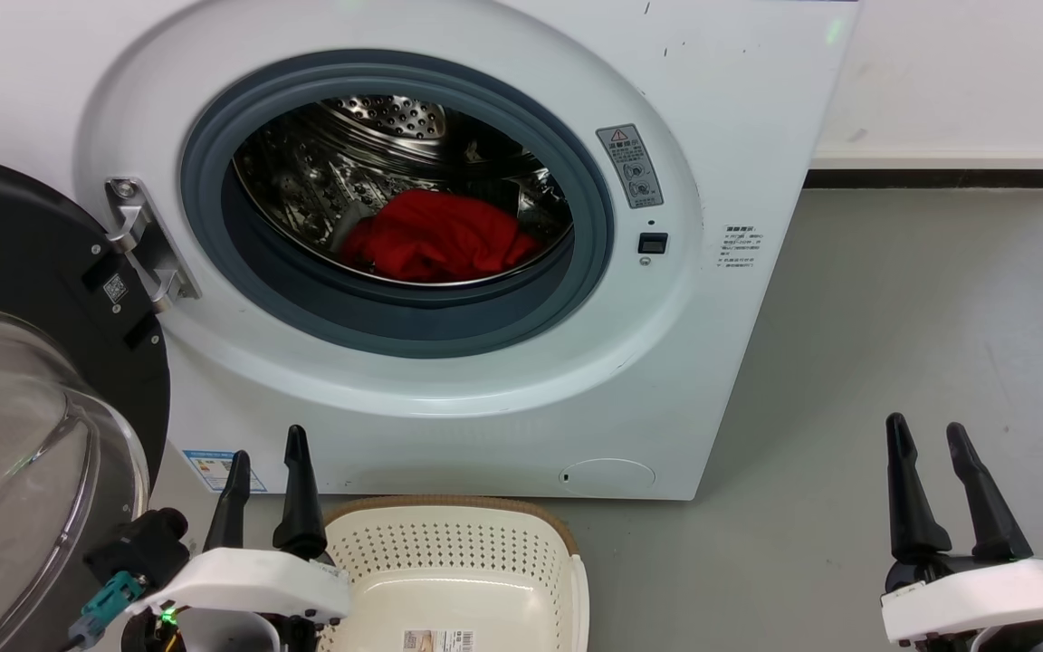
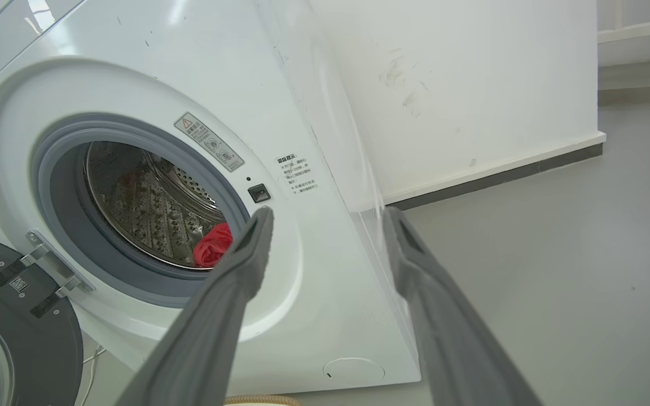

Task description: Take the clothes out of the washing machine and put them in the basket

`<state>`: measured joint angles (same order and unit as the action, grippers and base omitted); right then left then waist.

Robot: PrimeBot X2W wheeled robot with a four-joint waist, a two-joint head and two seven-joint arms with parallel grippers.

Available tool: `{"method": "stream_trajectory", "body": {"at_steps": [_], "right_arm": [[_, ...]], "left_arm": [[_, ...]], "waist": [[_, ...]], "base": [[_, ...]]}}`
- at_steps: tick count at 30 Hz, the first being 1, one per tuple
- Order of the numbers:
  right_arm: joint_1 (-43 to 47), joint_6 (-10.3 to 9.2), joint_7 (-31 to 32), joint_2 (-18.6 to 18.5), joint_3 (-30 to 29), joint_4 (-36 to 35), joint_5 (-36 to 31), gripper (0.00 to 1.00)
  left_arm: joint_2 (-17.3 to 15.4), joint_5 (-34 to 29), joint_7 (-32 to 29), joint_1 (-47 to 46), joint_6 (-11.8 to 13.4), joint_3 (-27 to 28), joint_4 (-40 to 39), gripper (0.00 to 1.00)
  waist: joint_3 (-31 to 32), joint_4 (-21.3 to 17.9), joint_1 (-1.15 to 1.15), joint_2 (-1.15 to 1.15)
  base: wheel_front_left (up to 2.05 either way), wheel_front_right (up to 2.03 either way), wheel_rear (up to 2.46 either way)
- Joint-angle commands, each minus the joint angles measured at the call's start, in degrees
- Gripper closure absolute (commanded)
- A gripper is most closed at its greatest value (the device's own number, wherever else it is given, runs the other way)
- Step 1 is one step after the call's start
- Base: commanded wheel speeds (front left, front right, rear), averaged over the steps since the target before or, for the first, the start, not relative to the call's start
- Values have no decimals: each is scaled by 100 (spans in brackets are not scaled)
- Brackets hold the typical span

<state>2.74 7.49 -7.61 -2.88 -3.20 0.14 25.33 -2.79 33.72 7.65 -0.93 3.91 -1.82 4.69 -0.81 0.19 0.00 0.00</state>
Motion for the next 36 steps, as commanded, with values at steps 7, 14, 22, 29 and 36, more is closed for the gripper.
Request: {"method": "stream_trajectory", "body": {"at_steps": [7,14,22,29,36], "right_arm": [[70,0,-146,-3,27,-173,-595,0],[135,0,-243,-2,35,-249,-1033,0],[208,0,-353,-1,33,-335,-1493,0],[266,0,-439,0,26,-399,-1855,0],[323,-1,-525,0,28,-463,-2200,0]], "left_arm": [[-12,-514,142,22,80,-75,-103,0],[-12,-879,242,59,113,-113,-124,0],[-12,-1269,343,111,139,-158,-117,0],[-12,-1598,435,142,171,-191,-104,0],[-12,-1918,523,163,204,-230,-79,0]], "waist": [[-14,7,0,0],[-26,11,0,0],[-31,13,0,0],[-27,19,0,0],[-28,30,0,0]], "base": [[0,0,0],[0,0,0],[0,0,0],[0,0,0],[0,0,0]]}}
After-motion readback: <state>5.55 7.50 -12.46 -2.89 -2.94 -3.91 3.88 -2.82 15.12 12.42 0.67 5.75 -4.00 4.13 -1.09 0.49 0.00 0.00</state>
